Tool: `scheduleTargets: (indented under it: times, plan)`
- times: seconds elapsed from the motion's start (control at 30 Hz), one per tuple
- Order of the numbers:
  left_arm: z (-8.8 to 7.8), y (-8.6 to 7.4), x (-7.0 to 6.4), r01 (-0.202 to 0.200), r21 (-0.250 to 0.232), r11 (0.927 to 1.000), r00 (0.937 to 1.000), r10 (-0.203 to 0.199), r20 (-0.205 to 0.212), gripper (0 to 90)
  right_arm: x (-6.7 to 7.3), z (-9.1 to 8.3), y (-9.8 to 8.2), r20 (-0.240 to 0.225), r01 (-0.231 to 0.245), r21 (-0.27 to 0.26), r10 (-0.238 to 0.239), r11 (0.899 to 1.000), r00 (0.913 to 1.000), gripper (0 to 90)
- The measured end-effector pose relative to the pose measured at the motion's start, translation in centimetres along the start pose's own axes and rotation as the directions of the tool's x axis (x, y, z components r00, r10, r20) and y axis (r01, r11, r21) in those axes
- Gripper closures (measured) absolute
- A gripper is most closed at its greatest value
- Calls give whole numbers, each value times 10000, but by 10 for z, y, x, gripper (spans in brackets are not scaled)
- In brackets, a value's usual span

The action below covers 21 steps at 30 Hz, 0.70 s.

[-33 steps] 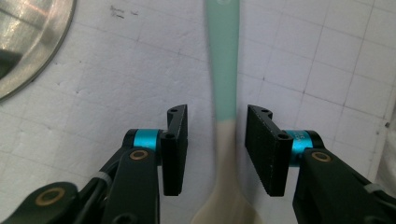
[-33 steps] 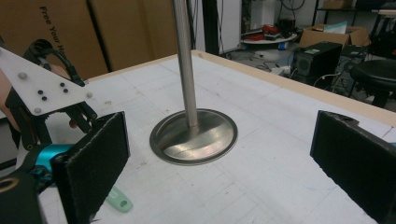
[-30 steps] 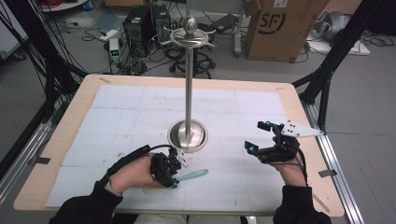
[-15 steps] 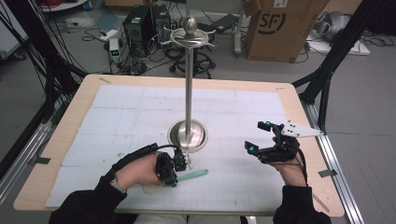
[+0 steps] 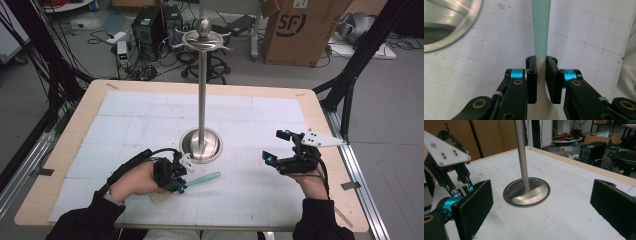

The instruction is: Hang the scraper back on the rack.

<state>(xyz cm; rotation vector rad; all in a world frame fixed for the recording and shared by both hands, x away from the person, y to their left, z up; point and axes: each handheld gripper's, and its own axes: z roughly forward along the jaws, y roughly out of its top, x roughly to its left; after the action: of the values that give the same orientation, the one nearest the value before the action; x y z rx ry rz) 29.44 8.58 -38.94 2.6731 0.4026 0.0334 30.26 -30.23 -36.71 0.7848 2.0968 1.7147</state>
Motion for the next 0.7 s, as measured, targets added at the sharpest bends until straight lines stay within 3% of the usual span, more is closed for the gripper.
scheduleTargets:
  times: [0.1, 0.23, 0.3, 0.37, 0.5, 0.7]
  plan:
    - [-12, -7, 7, 313, -633, 9975, 9994, -323, -136, 803, 0, 0, 0, -7, -6, -1, 6, 10000, 10000, 37]
    - [-25, -17, 14, 607, -1488, 9870, 9970, -672, -390, 802, 1, 0, 0, 31, 16, 17, -16, 10000, 10000, 38]
    - [-31, -21, 17, 903, -2014, 9753, 9939, -1010, -435, 802, 1, 0, 0, 6, -12, 19, 12, 10000, 10000, 38]
    - [-35, -24, 19, 921, -2490, 9641, 9933, -1066, -454, 802, 1, 0, 0, 15, 11, 46, -12, 10000, 10000, 37]
    - [-42, -29, 24, 889, -2957, 9511, 9942, -1027, -313, 802, 1, 0, 0, 0, -20, 54, 20, 10000, 10000, 37]
    - [-54, -33, 27, 704, -4036, 9122, 9963, -844, -168, 802, 1, 0, 0, 48, 5, 26, -6, 10000, 10000, 37]
